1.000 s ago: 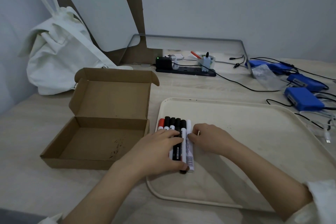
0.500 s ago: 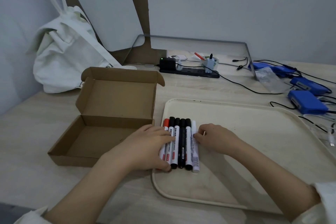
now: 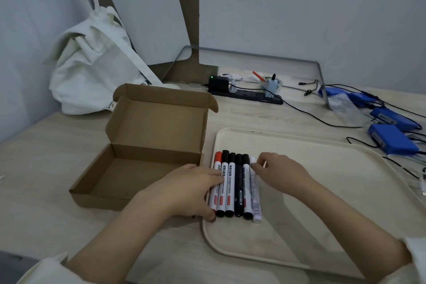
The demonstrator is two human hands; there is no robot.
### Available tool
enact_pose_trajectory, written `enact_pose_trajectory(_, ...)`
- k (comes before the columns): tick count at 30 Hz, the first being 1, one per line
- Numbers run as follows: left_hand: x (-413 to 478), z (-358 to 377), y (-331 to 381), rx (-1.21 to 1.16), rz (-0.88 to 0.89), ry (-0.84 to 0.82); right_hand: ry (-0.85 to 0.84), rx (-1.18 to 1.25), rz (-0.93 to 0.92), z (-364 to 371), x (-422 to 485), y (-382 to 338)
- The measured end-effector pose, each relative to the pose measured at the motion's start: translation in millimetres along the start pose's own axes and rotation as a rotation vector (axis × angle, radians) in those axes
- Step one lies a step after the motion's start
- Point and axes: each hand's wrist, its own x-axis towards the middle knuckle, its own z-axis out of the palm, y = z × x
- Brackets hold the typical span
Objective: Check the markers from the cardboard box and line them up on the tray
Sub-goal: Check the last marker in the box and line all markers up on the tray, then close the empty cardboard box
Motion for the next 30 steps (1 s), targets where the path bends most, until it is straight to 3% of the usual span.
enact_pose_trajectory(2, -5.4, -0.5, -2.8, -0.105, -0.009, 0.068, 0.071, 0.087, -0.02, -1.2, 0.9, -11.3)
enact_pose_trajectory(4, -15.2, -4.9, -9.6, -0.258, -0.048, 0.244, 0.084, 0.236, -0.052, -3.4, 3.4, -25.6)
enact_pose_trajectory(7, -35.8, -15.4, -37.5, -0.372, -0.213, 0.732, 0.014, 0.499, -0.099, -3.7, 10.9, -53.8)
enact_pose_trajectory(9, -45.7, -21.5, -69.1, -0.415, -0.391, 0.962, -0.019, 0.623, -0.102, -0.4, 18.2, -70.3)
enact_pose_trajectory(10, -49.1, -22.4, -87.4, -0.454, -0.503, 0.976, -0.046, 0.677, -0.082, 0.6, 20.2, -79.1)
enact_pose_trajectory(12, -55.1, -22.6, -116.8, -0.654, -0.683, 0.851, -0.129, 0.763, -0.05, 4.3, 26.3, -94.0)
enact_pose_trajectory(14, -52.8, -19.0, -127.3, -0.888, -0.721, 0.69, -0.175, 0.788, -0.037, 6.1, 28.4, -100.7)
enact_pose_trajectory(16, -56.1, -15.3, -128.3, -0.963, -0.696, 0.649, -0.168, 0.734, -0.062, 7.5, 25.5, -107.0)
enact_pose_trajectory(21, -74.0, -2.8, -126.6, -1.221, -0.582, 0.846, -0.105, 0.622, -0.171, 11.4, 12.1, -112.0)
enact_pose_trajectory(24, -82.6, 4.6, -119.5, -1.582, -0.487, 0.997, -0.125, 0.717, -0.185, 12.6, 4.1, -113.4)
enact_pose_trajectory(26, -88.2, 8.6, -121.6, -1.665, -0.515, 1.093, -0.182, 0.795, -0.164, 14.8, -1.7, -112.7)
enact_pose_trajectory(30, -97.1, 13.1, -123.1, -1.647, -0.523, 1.023, -0.193, 0.777, -0.141, 15.3, -6.5, -110.2)
